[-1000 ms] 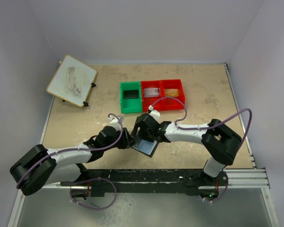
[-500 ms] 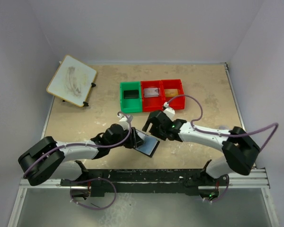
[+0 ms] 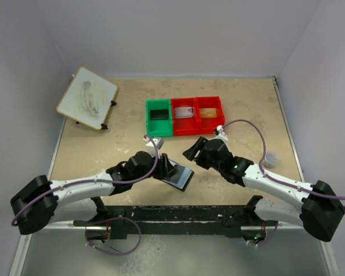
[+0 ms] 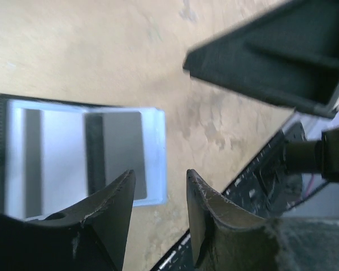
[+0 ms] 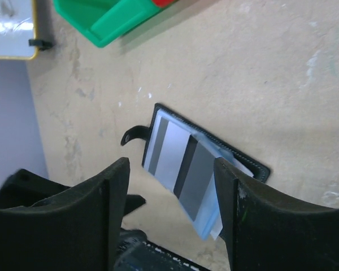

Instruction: Take the credit cards out of the card holder

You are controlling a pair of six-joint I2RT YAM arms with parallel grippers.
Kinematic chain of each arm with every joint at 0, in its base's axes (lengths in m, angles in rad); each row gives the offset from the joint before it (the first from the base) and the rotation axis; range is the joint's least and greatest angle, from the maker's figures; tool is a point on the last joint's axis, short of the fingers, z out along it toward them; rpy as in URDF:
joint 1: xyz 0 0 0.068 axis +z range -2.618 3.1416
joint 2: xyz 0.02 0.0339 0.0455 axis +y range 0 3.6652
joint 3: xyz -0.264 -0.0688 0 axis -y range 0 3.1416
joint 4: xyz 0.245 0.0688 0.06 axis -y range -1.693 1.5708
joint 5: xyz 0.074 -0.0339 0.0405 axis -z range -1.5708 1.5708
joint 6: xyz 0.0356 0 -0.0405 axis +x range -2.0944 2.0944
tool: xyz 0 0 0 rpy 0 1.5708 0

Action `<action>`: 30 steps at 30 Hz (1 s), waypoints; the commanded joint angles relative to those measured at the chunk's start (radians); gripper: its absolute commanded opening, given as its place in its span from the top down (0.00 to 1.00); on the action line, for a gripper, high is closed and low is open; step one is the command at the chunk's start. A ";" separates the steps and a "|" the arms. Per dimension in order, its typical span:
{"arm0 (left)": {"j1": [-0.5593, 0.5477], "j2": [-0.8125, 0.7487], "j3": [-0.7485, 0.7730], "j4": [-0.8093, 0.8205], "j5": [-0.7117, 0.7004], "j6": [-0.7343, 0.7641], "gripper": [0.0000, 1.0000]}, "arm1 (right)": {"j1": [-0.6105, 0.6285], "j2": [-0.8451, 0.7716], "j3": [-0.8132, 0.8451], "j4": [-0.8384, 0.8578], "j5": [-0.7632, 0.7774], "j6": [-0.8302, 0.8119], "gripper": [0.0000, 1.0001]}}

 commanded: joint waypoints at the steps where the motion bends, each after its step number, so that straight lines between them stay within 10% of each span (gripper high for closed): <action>1: 0.000 -0.141 0.048 -0.202 -0.279 0.053 0.60 | 0.005 0.019 -0.044 0.256 -0.125 -0.060 0.39; 13: 0.007 -0.069 0.063 -0.246 -0.341 -0.003 0.61 | 0.018 0.306 0.020 0.365 -0.349 -0.153 0.51; 30: 0.026 0.078 0.097 -0.193 -0.224 0.043 0.61 | 0.026 0.366 -0.071 0.157 -0.247 -0.101 0.56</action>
